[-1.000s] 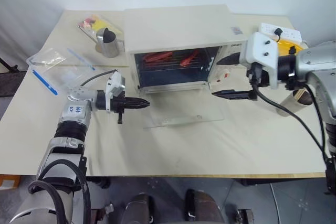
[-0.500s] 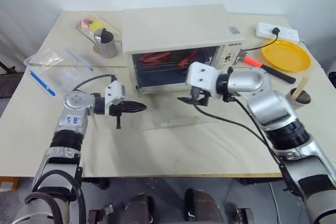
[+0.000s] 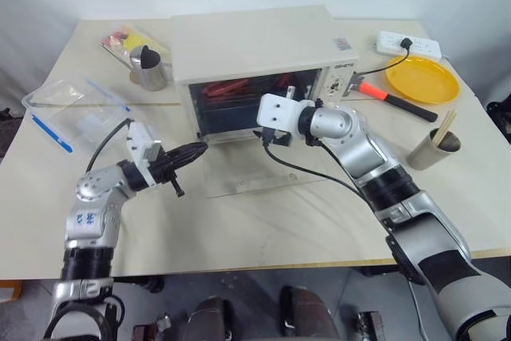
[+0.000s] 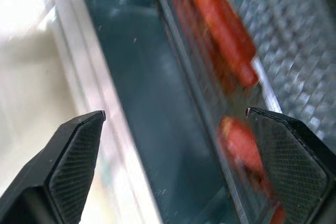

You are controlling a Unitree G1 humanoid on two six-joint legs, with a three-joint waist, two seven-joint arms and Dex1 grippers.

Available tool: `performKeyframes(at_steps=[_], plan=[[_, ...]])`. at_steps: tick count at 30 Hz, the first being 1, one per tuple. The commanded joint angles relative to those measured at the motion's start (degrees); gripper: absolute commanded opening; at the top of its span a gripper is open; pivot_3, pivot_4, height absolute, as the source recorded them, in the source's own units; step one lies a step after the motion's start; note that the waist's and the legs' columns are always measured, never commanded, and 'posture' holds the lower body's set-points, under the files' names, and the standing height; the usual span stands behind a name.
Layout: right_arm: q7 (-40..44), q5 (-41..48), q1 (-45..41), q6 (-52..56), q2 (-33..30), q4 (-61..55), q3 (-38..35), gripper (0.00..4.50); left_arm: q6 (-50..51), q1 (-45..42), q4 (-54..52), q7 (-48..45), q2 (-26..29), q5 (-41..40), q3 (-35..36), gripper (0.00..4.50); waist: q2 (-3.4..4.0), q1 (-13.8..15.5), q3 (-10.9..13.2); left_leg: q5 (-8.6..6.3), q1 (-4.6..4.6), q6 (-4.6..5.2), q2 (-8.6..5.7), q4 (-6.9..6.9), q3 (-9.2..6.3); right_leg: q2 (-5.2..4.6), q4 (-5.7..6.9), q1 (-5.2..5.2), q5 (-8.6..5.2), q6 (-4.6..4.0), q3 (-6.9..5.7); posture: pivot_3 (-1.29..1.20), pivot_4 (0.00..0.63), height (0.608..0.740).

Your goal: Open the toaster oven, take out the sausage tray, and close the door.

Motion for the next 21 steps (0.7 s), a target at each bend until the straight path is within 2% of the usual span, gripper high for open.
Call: performKeyframes(at_steps=[1, 4, 11, 17, 21], plan=[[-1.1, -1.3, -2.2, -4.0, 1.0, 3.3, -0.5, 4.50, 3.1, 3.7, -7.0, 1.1, 0.2, -2.6, -0.2, 0.02, 0.00, 0.0, 0.0, 0.00, 0.02, 0.00, 0.01, -0.01, 0.01, 0.00, 0.01, 0.01, 0.00, 0.00, 0.01, 0.00, 0.150, 0.740], [-0.7, -1.4, -2.7, -5.8, 1.7, 5.6, -0.9, 4.50, 5.5, 6.8, -10.1, -1.9, 0.6, -2.5, -5.1, 0.02, 0.00, 0.1, 0.0, 0.00, 0.08, 0.00, 0.01, -0.06, 0.01, -0.07, 0.00, 0.05, 0.00, 0.00, 0.05, 0.00, 0.150, 0.740], [1.1, -1.0, -2.0, -6.8, 1.2, 4.7, -1.9, 4.50, 2.5, 4.5, -3.4, -5.6, 3.5, 2.6, -9.8, 0.02, 0.03, -0.1, 0.0, 0.01, 0.14, -0.03, -0.05, -0.08, 0.11, 0.03, -0.01, 0.06, -0.01, -0.03, 0.10, 0.00, 0.150, 0.740], [1.2, -1.4, -0.9, -6.4, 0.6, 3.0, -2.2, 4.50, 0.5, 3.4, -0.5, -5.9, 4.4, 3.2, -9.1, 0.02, 0.03, -0.1, 0.0, 0.01, 0.20, -0.03, -0.02, -0.15, 0.15, 0.03, -0.01, 0.06, -0.02, -0.03, 0.15, 0.00, 0.150, 0.740], [0.2, -2.0, -1.1, -6.1, 1.2, 2.9, -2.2, 4.50, -0.9, 3.3, -1.4, -2.2, 2.4, 0.8, -5.2, 0.02, 0.03, -0.1, 0.0, 0.01, 0.25, -0.03, 0.03, -0.17, 0.18, 0.02, -0.01, 0.06, -0.02, -0.03, 0.21, 0.00, 0.150, 0.740]])
